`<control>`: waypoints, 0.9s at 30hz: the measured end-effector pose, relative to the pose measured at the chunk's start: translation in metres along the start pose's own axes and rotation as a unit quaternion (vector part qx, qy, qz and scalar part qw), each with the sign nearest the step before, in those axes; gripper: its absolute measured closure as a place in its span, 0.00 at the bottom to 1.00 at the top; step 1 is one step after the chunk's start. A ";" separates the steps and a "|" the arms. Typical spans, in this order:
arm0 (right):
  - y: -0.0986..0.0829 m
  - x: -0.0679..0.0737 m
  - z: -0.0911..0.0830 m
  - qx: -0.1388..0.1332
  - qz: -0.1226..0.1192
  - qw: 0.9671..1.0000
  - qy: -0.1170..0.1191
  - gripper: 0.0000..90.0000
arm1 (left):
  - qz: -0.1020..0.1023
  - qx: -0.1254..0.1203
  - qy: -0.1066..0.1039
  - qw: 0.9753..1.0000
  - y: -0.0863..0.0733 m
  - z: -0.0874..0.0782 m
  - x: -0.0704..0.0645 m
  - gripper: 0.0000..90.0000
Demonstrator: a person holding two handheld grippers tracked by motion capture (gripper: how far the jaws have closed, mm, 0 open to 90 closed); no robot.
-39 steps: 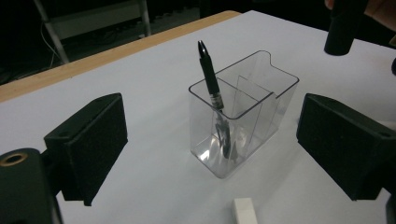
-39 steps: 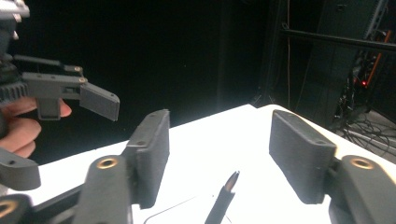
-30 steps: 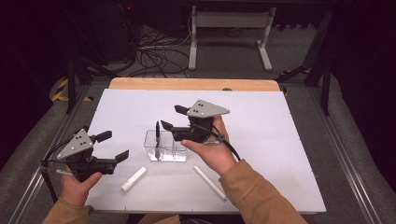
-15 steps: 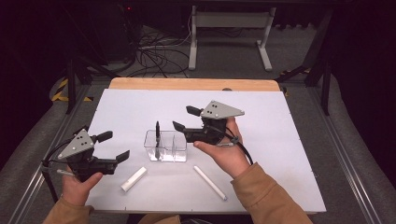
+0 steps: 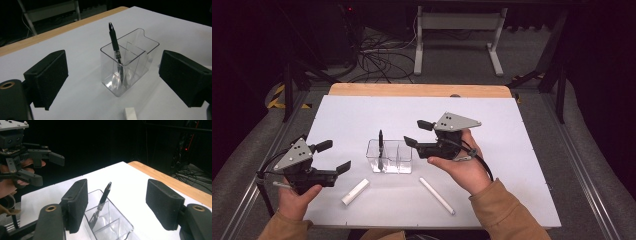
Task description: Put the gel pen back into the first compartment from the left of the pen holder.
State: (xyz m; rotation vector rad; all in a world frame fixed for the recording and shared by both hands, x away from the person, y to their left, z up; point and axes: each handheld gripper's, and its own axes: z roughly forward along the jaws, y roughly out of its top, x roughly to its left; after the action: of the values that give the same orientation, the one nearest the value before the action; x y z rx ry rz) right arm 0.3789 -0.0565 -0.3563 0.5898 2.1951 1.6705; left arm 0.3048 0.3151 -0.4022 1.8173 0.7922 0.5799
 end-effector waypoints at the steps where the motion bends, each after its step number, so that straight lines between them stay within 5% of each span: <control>1: 0.000 0.000 -0.001 0.001 0.000 1.000 0.000 0.39 | -0.001 0.000 -0.001 1.000 0.000 0.000 0.000 0.11; 9: -0.005 0.000 -0.010 0.018 -0.006 1.000 -0.002 0.39 | 0.000 0.002 -0.002 1.000 0.000 0.001 -0.001 0.11; 10: -0.007 0.000 -0.012 0.038 0.023 0.999 -0.005 0.40 | 0.000 0.001 -0.001 1.000 0.000 0.000 0.000 0.11; 17: -0.014 -0.001 -0.019 0.072 0.028 0.997 -0.001 0.41 | 0.002 0.001 0.001 1.000 0.000 -0.001 0.000 0.10; 27: -0.027 0.003 -0.019 0.142 -0.011 0.990 0.014 0.41 | 0.001 0.002 0.002 1.000 0.000 -0.001 0.000 0.11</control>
State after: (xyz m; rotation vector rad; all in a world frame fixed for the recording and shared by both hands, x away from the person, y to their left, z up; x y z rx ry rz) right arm 0.3636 -0.0773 -0.3771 0.6127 2.4706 1.3729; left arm 0.3042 0.3153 -0.4021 1.8213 0.7954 0.5827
